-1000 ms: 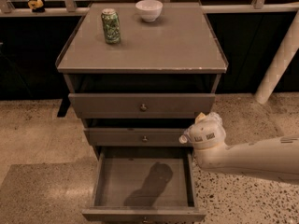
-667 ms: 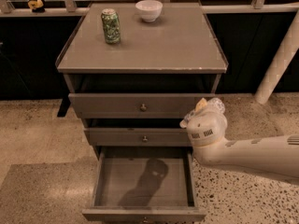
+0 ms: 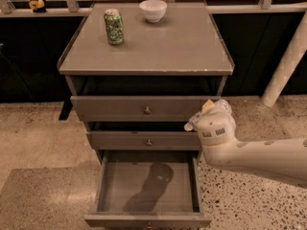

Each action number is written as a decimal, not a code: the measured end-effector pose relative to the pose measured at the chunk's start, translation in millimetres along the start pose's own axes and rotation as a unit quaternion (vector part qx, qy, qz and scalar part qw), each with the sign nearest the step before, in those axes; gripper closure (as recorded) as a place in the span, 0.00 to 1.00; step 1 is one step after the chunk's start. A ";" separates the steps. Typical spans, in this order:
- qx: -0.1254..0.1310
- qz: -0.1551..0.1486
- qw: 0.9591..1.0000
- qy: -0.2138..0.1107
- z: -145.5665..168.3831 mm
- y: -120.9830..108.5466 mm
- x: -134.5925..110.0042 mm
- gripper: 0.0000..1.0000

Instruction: Pick blue plastic bottle from bottom drawer and place on counter

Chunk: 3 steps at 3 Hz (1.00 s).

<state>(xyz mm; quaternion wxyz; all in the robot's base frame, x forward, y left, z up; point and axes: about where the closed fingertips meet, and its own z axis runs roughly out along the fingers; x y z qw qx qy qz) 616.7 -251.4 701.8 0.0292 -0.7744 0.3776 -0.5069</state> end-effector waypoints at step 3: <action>0.035 0.007 0.989 -0.143 6.2 -24.6 -10.1 1.00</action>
Offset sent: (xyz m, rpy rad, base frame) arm -0.0098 0.0501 -0.0317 0.0355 0.4649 0.5491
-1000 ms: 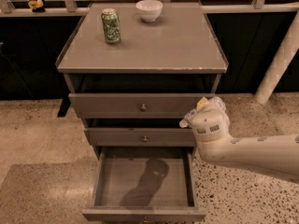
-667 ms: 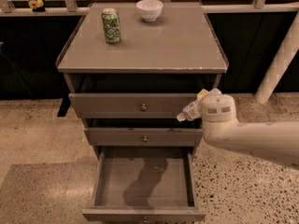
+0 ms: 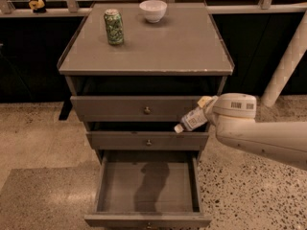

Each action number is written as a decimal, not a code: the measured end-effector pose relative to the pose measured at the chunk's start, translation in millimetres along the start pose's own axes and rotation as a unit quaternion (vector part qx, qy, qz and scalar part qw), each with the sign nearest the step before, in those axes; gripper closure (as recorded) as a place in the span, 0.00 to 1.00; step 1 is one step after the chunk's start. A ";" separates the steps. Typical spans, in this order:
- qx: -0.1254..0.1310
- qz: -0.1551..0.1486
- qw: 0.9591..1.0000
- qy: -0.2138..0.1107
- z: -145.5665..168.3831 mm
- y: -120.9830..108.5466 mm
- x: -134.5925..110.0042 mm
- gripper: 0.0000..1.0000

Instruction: Pick blue plastic bottle from bottom drawer and place on counter

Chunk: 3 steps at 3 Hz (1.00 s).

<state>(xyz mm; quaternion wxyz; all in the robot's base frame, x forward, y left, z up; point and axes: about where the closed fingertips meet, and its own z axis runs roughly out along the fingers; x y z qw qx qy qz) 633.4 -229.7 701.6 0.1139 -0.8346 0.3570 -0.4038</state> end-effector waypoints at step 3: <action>0.017 -0.034 0.994 -0.105 15.9 33.9 -62.7 1.00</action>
Offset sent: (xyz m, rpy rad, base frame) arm -0.0249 0.0245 -0.0034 0.1867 0.2603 0.6999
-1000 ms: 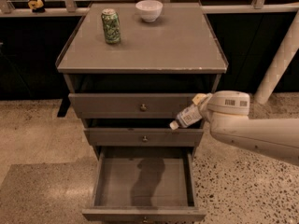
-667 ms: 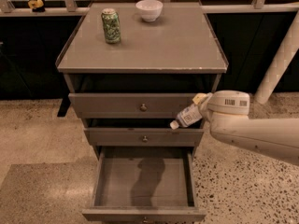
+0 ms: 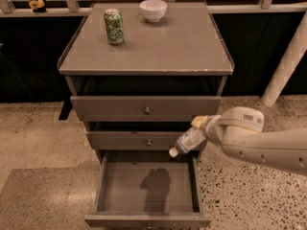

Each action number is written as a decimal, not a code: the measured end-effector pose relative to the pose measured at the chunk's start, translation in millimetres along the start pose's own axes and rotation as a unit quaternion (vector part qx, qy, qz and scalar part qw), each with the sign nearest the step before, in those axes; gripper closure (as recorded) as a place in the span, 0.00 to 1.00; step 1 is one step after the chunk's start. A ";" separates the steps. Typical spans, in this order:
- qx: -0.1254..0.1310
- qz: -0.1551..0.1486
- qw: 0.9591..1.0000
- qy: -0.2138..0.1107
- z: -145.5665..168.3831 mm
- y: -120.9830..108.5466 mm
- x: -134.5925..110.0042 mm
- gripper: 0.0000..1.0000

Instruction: Pick blue plastic bottle from bottom drawer and place on counter

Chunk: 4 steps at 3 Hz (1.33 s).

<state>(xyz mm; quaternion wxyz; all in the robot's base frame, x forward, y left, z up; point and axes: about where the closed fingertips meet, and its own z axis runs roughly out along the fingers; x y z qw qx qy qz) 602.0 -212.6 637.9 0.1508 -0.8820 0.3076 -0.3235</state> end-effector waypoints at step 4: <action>0.053 -0.040 0.997 0.024 -38.5 -48.7 20.3 1.00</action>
Offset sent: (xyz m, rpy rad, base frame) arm -0.0175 0.0025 -0.0123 0.0233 0.0226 0.0399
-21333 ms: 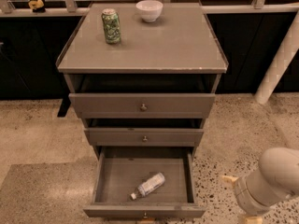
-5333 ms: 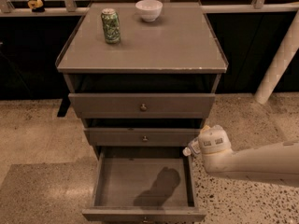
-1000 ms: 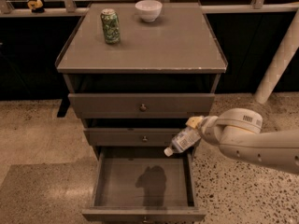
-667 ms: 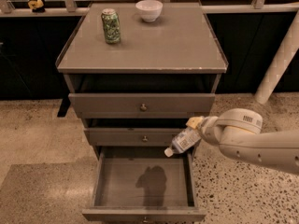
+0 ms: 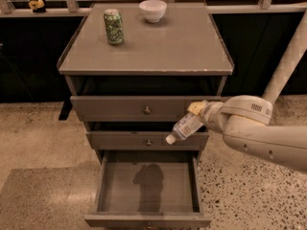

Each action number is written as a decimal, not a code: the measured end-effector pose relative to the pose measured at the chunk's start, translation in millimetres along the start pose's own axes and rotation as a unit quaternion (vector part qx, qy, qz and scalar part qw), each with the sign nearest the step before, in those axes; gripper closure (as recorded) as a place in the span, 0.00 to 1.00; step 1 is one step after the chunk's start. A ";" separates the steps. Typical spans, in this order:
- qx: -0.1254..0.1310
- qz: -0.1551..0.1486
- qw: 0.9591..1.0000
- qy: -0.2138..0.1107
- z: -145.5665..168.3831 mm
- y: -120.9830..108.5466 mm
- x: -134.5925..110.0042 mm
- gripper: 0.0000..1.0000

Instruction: Pick blue plastic bottle from bottom drawer and place on counter

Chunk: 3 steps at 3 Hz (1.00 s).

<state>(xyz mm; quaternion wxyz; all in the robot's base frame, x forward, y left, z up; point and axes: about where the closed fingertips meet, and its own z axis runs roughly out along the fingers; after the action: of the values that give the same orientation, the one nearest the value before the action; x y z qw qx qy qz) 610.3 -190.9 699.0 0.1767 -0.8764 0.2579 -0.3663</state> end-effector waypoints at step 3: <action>0.055 -0.046 0.996 0.052 -40.0 -70.9 47.3 1.00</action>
Offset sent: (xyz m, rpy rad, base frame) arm 0.0107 0.0059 0.0434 -0.0106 -0.0755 0.0135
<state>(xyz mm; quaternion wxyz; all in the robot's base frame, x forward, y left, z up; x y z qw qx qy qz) 632.2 -166.1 787.2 0.1938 -0.8560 0.2054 -0.4330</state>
